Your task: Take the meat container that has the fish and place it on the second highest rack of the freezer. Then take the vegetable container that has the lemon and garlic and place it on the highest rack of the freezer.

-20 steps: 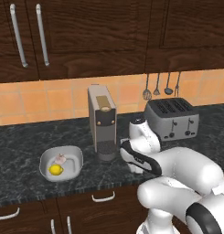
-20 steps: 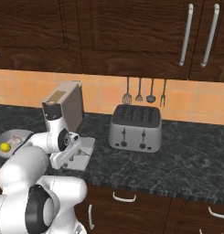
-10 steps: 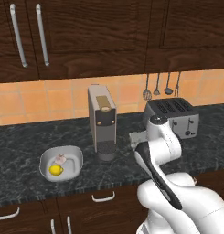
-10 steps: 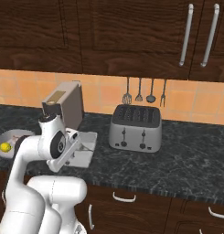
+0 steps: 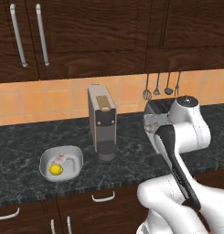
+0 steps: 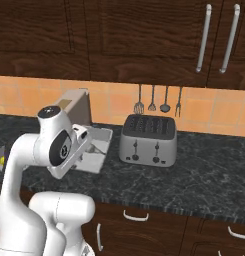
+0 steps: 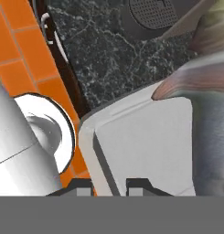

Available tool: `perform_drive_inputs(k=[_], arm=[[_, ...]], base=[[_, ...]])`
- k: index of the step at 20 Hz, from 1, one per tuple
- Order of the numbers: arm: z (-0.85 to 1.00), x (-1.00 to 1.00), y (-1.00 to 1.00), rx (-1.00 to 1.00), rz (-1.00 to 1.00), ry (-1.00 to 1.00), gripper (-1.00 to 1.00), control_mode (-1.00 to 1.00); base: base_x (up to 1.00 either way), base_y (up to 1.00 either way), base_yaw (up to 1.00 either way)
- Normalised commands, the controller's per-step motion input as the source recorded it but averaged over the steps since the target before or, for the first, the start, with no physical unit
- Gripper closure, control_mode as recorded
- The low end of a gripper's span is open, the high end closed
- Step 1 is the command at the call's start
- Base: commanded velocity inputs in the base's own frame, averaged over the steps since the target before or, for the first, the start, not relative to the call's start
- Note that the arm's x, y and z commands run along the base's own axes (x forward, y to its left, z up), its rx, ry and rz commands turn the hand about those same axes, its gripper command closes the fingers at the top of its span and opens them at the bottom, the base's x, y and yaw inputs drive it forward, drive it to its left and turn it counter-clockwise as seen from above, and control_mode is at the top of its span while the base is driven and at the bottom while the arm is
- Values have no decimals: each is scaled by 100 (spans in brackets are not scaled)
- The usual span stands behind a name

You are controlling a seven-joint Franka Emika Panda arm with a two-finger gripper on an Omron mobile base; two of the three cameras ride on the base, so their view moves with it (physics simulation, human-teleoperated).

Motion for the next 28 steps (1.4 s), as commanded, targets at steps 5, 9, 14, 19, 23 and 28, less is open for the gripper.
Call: perform_drive_inputs(k=[5, 9, 14, 19, 23, 28], arm=[[37, -85, -31, 5, 3, -12, 100, -100], [-5, -84, 6, 1, 18, -20, 100, -100], [-1, -43, 11, -2, 13, -19, 100, -100], [-6, -28, 5, -1, 2, -4, 100, 100], [0, 0, 0, 0, 0, 0, 100, 100], [0, 0, 0, 0, 0, 0, 100, 100]], base=[[0, 0, 0], [0, 0, 0], [0, 0, 0], [-20, 4, 0], [-59, 2, -17], [-40, 0, -70]])
